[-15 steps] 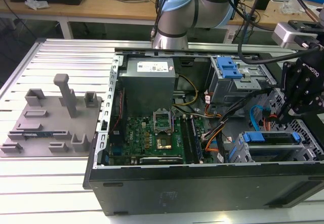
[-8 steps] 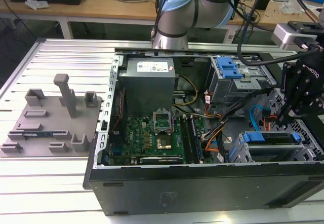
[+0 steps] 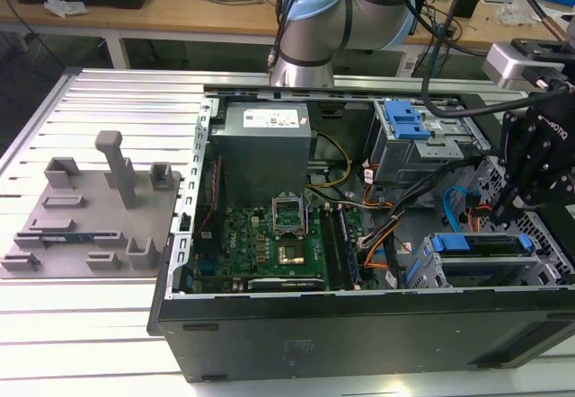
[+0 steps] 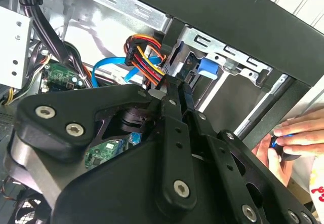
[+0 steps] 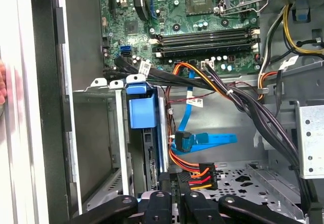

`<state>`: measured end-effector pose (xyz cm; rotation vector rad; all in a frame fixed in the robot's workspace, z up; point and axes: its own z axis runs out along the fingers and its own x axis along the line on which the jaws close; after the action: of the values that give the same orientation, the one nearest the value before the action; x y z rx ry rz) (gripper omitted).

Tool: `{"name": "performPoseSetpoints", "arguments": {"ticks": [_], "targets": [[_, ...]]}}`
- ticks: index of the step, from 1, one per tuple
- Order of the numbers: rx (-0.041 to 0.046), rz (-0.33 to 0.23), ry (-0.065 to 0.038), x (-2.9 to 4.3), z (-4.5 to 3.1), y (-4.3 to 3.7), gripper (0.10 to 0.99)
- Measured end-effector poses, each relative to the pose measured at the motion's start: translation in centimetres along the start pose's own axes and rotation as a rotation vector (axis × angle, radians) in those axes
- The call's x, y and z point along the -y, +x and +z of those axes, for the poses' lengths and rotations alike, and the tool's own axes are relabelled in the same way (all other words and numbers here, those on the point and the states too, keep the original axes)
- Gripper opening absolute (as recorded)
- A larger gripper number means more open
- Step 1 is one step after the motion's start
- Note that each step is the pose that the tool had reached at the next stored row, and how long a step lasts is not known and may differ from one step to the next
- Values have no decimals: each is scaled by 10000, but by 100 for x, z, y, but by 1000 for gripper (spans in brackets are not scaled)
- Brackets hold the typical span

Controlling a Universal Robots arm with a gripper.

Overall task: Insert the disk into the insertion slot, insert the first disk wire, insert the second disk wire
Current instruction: 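Insert the first disk wire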

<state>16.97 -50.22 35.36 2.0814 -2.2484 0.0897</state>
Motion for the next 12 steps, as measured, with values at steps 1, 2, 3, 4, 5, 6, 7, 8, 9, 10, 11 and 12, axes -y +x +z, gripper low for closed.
{"name": "performPoseSetpoints", "arguments": {"ticks": [1,2,3,4,5,6,7,8,9,10,11,12], "targets": [[0,-2,0,2,2,19,165],[0,-1,0,3,3,34,165],[0,0,0,3,4,43,165],[1,-1,0,4,5,52,165],[0,-1,0,5,6,61,165],[0,0,0,4,7,65,165],[1,0,0,2,7,68,165],[1,-1,0,2,8,71,165],[2,-1,0,1,9,72,165],[1,-1,0,1,9,75,165],[0,0,0,1,12,83,165],[2,-1,0,2,16,87,165]]}}
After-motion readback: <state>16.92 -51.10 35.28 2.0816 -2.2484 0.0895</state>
